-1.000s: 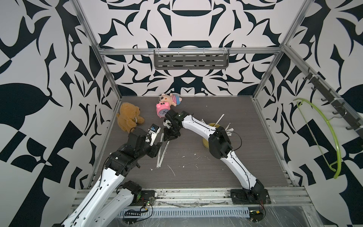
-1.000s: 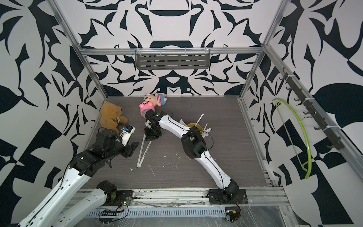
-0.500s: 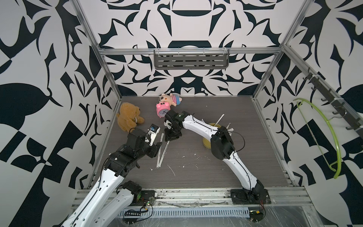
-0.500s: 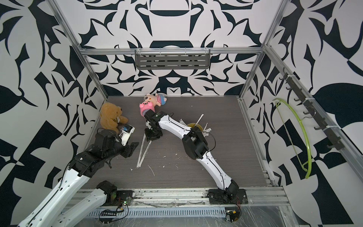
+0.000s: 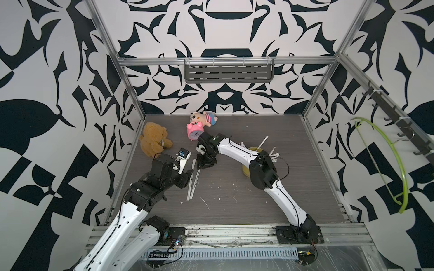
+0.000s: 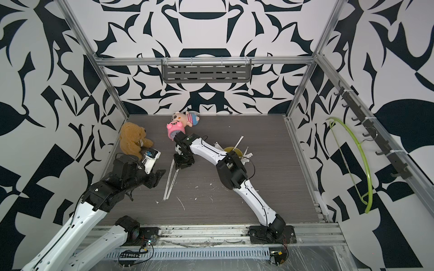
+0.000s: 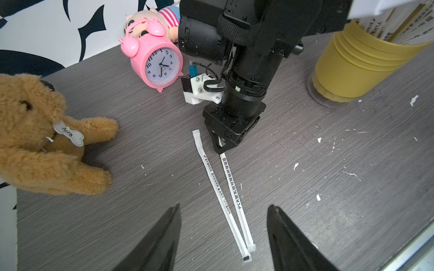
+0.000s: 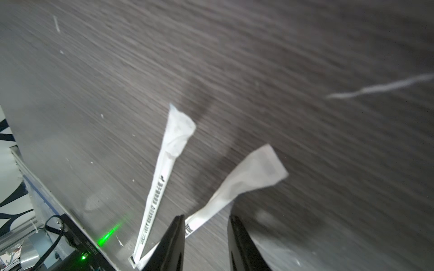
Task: Take the straws out of the storage container
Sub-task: Place the straw at the center of the board, then pick up the straw from the container.
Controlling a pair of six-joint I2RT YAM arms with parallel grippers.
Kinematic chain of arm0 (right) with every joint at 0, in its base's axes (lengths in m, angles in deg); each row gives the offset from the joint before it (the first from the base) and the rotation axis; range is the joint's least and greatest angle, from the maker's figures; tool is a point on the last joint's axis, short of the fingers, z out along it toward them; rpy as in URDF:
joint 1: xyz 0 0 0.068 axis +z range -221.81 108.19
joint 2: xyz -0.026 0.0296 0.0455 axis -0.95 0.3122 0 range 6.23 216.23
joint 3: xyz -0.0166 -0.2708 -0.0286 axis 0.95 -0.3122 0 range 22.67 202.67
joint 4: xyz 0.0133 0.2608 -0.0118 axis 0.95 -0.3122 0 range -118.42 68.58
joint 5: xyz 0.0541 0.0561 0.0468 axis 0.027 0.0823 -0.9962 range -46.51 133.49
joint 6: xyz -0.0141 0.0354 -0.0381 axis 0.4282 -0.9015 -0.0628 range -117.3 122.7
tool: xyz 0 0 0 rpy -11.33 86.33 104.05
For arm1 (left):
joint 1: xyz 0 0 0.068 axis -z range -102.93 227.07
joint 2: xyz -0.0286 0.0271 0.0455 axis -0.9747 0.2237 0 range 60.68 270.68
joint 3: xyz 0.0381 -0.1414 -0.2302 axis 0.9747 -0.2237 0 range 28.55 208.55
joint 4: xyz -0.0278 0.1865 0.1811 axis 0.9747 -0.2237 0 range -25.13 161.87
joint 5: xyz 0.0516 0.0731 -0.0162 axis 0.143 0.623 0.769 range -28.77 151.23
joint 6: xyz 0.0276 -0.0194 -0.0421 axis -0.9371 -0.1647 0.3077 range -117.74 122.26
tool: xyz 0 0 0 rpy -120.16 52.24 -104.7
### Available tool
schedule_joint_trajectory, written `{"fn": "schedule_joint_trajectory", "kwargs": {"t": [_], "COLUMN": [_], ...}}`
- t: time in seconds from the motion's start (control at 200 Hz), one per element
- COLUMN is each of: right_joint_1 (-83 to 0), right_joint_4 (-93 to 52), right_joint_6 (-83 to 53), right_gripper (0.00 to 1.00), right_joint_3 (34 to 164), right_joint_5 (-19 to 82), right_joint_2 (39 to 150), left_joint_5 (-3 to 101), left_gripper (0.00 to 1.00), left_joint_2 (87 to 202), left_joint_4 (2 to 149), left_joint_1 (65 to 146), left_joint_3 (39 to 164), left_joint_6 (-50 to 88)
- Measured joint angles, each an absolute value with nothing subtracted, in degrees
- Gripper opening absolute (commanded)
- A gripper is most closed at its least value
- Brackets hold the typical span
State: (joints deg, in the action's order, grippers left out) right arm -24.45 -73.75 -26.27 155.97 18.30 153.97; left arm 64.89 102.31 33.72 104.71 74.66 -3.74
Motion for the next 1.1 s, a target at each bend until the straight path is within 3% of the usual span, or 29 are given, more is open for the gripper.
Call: {"fn": "schedule_joint_trajectory", "kwargs": {"t": [0.47,0.745,0.88,1.1], "right_joint_1": [-23.58,-23.69,-24.67,-28.65], "right_joint_4": [-68.22,-70.98,-73.88,-75.85], "right_joint_6": [-28.83,-28.26,-27.03,-23.34], "right_gripper": [0.35,0.35,0.35,0.35], "right_joint_3": [158.5,158.5,158.48,157.63], "right_joint_5": [12.69,16.38,18.81,24.88], "right_joint_2": [156.66,154.76,148.24,126.71], "left_joint_5": [64.87,64.83,63.65,60.37], "left_gripper": [0.65,0.63,0.59,0.56], "left_joint_2": [102.37,102.61,104.65,108.6], "left_joint_4": [34.35,34.44,34.72,40.82], "left_joint_1": [104.21,104.01,104.01,106.15], "left_joint_3": [73.83,73.94,76.93,83.53], "left_joint_6": [-3.74,-3.12,-0.57,5.23]}}
